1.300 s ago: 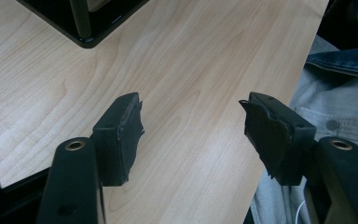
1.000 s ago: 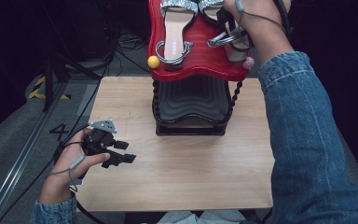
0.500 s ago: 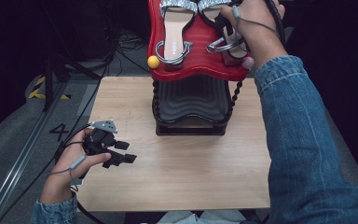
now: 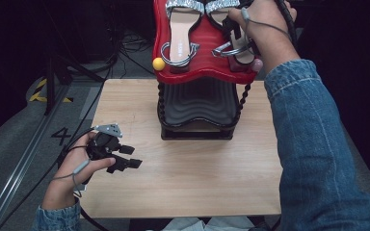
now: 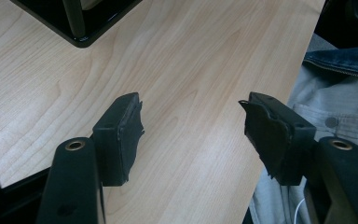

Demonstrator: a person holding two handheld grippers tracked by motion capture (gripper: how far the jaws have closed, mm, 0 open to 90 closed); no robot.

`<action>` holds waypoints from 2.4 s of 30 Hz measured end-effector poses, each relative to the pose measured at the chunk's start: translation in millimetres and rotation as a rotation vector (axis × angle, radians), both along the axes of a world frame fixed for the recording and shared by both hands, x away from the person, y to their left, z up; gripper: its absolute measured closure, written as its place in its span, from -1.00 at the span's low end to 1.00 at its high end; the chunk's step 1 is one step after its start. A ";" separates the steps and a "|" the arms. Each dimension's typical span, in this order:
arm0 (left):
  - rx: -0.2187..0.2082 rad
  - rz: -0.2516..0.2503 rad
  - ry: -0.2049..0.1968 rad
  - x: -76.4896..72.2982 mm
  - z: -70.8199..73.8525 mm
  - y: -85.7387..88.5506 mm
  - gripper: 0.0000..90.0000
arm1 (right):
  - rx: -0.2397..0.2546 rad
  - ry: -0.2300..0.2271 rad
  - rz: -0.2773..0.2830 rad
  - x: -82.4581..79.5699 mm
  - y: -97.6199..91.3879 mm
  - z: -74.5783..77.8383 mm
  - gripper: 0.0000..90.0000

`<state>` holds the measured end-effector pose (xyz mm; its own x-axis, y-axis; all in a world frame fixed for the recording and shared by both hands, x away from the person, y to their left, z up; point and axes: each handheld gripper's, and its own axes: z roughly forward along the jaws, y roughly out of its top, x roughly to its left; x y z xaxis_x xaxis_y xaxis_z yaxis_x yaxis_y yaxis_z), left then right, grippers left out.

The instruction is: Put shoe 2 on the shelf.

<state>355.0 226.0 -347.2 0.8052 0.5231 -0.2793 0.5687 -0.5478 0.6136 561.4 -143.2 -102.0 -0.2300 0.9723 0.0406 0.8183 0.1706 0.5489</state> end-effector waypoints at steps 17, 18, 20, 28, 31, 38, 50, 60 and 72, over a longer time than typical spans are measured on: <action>0.008 0.002 0.001 -1.1 -0.6 -1.1 -0.18 | 0.042 -0.025 0.037 -14.7 -7.3 14.1 -0.21; 0.009 -0.001 -0.003 -0.8 -0.6 -0.7 -0.18 | 0.045 -0.030 0.041 -16.1 -8.2 15.8 -0.22; 0.005 0.000 -0.004 -1.0 -0.5 -0.7 -0.18 | 0.050 -0.041 0.051 -20.2 -10.5 20.4 -0.23; 0.006 -0.007 -0.001 0.3 -1.4 -2.5 -0.18 | 0.090 -0.095 0.137 -41.7 -26.8 35.3 -0.23; 0.009 -0.005 0.002 0.8 -1.8 -3.9 -0.18 | 0.098 -0.102 0.169 -51.5 -32.5 38.1 -0.23; 0.013 0.000 0.002 0.9 -1.0 -2.6 -0.18 | 0.111 -0.125 0.230 -78.7 -50.0 41.4 -0.23; -0.001 0.014 -0.001 1.0 0.1 4.0 -0.18 | 0.101 -0.157 0.328 -134.6 -83.5 23.9 -0.23; 0.006 0.043 0.007 -7.1 -0.5 6.9 -0.18 | 0.105 -0.156 0.424 -168.3 -107.8 -15.7 -0.22; 0.019 0.049 0.009 -11.0 -0.6 4.3 -0.18 | 0.117 -0.138 0.492 -188.7 -137.8 -76.9 -0.18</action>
